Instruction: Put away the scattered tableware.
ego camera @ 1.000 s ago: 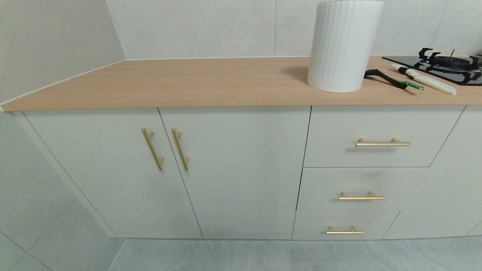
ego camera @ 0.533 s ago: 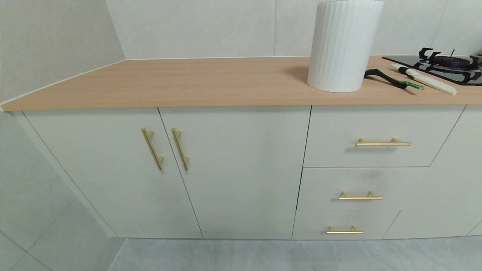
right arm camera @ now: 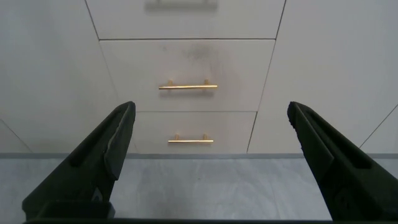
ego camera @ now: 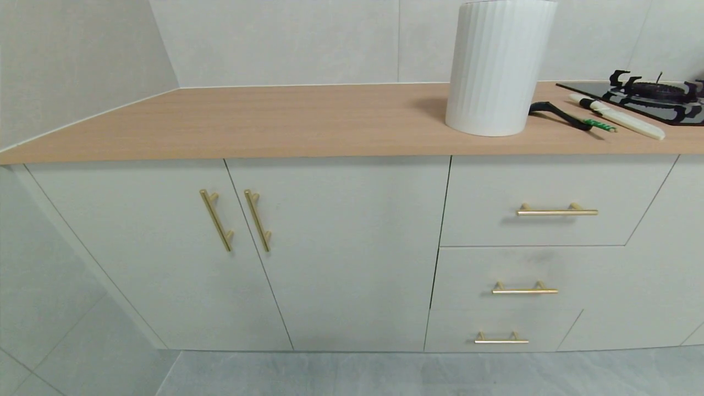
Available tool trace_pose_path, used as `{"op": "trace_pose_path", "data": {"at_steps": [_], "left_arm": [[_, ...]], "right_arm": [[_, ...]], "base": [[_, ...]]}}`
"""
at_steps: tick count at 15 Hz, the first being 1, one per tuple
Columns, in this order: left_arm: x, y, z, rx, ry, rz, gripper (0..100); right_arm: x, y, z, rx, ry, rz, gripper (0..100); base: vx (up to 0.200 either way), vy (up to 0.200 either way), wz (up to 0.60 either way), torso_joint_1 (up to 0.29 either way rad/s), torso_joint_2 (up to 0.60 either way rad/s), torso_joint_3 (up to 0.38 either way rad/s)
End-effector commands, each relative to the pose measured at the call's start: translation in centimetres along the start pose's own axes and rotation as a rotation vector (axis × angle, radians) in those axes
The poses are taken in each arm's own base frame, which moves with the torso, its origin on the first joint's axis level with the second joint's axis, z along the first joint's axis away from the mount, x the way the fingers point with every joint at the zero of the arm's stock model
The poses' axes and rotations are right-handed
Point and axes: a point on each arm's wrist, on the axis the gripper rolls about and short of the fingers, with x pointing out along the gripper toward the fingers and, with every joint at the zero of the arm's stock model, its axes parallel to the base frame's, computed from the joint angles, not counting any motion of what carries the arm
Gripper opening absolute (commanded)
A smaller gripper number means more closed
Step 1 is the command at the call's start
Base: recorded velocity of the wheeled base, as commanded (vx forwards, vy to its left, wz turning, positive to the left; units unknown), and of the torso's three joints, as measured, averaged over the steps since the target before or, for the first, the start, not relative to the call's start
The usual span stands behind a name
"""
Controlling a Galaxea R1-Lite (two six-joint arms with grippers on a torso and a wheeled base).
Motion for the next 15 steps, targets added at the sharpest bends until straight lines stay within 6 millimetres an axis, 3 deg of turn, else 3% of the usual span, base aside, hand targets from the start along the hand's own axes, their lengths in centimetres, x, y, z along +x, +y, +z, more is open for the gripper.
{"op": "trace_pose_path", "data": {"at_steps": [1,4,15], "left_arm": [[0.01,0.0,0.0,-0.001,0.001,0.001,100],[0.01,0.0,0.0,-0.001,0.001,0.001,100],[0.01,0.0,0.0,-0.012,0.001,0.001,100]], "right_arm": [[0.01,0.0,0.0,-0.001,0.001,0.001,100],[0.01,0.0,0.0,-0.001,0.001,0.001,100],[0.0,0.01,0.06,-0.005,-0.002,0.005,100]], "base": [[0.0,0.0,0.0,0.0,0.0,0.0],[0.0,0.0,-0.6,-0.002,0.0,0.004],[0.0,0.0,0.0,0.0,0.0,0.0]]}}
